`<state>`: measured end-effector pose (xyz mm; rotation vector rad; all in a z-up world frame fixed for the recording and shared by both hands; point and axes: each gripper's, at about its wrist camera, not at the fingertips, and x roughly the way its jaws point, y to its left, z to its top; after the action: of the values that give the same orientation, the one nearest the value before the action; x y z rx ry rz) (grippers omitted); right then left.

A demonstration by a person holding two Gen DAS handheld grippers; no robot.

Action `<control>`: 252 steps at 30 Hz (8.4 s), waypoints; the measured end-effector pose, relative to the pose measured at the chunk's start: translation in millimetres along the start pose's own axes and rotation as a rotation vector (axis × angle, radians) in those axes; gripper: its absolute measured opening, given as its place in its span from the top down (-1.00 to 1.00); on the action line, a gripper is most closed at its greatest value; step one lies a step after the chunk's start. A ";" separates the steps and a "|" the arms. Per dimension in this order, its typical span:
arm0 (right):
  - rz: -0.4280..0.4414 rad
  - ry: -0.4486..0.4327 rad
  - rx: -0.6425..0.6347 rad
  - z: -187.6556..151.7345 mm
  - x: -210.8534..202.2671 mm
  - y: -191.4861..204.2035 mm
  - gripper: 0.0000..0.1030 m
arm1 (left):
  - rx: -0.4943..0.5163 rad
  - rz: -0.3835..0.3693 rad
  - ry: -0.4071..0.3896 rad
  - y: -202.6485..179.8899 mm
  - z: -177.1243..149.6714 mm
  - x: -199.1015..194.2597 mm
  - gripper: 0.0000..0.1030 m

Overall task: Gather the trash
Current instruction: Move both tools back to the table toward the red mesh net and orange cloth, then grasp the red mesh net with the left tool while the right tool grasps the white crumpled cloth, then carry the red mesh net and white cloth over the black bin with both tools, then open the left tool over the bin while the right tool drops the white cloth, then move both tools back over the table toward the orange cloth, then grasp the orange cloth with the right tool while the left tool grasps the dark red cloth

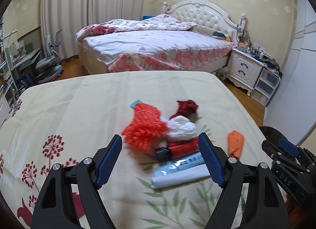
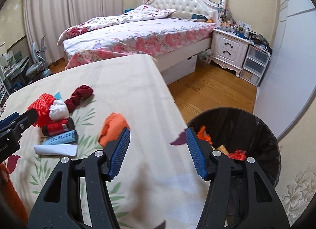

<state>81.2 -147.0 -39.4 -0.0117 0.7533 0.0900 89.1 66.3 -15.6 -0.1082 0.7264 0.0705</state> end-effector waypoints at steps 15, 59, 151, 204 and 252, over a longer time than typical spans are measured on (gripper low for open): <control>0.057 -0.003 -0.051 21.9 17.6 42.7 -0.12 | -0.032 -0.003 0.063 33.6 9.5 33.4 -0.49; 0.187 0.097 -0.195 22.9 41.7 149.0 0.08 | -0.141 0.059 -0.027 137.4 -1.9 -15.4 0.38; -0.297 -0.001 0.301 -26.6 6.6 -180.2 0.05 | 0.284 -0.386 0.028 -212.1 -11.3 26.4 -0.42; 0.035 0.139 -0.027 0.8 39.4 52.3 0.18 | -0.033 -0.036 0.009 32.9 4.6 5.6 -0.42; 0.099 0.127 -0.047 37.3 76.5 27.7 0.41 | 0.213 -0.113 0.144 -40.0 39.0 81.6 0.54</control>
<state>159.8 -111.9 -63.8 -0.0252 0.8786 0.2024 179.7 33.6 -38.0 0.0496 0.8655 -0.1232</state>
